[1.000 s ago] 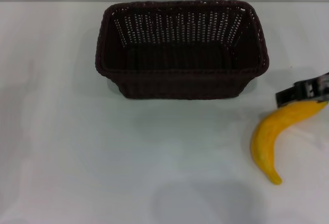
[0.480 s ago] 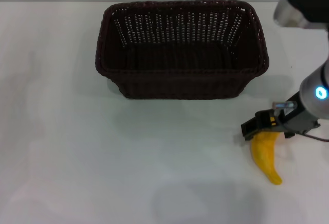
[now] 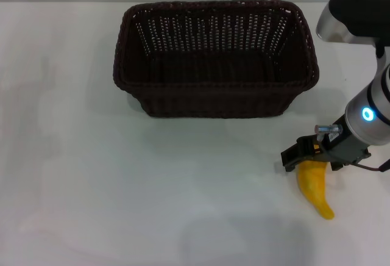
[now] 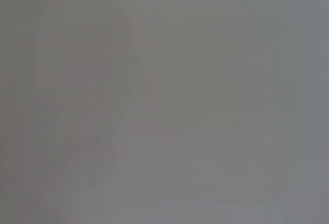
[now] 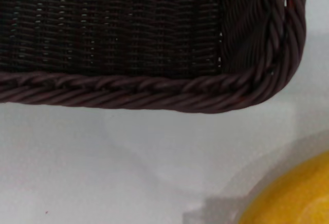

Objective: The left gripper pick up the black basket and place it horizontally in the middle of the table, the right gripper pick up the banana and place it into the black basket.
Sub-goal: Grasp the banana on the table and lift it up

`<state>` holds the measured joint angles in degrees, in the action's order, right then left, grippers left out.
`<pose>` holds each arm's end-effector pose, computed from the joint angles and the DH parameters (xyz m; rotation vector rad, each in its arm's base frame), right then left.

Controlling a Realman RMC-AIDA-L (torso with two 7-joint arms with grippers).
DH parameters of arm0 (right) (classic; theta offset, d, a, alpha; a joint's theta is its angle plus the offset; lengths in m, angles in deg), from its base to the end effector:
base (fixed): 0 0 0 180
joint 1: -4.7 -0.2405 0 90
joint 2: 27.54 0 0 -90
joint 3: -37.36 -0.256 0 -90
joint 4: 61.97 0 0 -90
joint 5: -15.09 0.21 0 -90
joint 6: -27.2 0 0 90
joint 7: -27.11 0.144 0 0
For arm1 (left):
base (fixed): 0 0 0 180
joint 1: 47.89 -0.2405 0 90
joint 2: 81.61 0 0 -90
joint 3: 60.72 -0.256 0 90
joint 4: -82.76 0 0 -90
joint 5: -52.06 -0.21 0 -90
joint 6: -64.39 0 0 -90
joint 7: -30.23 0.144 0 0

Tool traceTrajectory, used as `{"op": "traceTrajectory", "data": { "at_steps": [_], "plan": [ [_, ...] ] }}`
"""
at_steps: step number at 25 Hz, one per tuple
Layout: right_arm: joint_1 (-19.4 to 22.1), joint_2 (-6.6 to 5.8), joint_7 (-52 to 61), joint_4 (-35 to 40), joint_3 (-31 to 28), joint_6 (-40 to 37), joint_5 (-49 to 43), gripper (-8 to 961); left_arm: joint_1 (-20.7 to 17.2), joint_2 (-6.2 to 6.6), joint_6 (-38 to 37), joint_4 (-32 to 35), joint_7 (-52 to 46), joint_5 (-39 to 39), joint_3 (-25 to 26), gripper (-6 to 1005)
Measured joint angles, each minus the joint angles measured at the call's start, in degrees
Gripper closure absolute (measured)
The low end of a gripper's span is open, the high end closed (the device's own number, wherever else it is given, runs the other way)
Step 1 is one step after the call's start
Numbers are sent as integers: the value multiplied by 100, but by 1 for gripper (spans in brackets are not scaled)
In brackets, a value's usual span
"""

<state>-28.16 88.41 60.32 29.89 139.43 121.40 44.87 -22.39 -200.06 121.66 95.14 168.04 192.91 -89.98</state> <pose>0.1415 0.3104 -0.0242 -1.9426 1.6755 -0.4301 -0.3908 0.3434 0.0790 -1.1471 -0.9166 -0.9078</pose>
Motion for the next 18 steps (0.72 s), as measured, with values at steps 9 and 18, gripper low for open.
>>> {"op": "traceTrajectory", "data": {
  "at_steps": [9,18],
  "plan": [
    [-160,-16,-60,-552,84,-247,-50,206,16,-6,-13,22,1,28,26,196],
    [-365,-20,-70,-785,187,-292,-238,232,63,21,-14,29,-1,31,25,197]
  ]
}}
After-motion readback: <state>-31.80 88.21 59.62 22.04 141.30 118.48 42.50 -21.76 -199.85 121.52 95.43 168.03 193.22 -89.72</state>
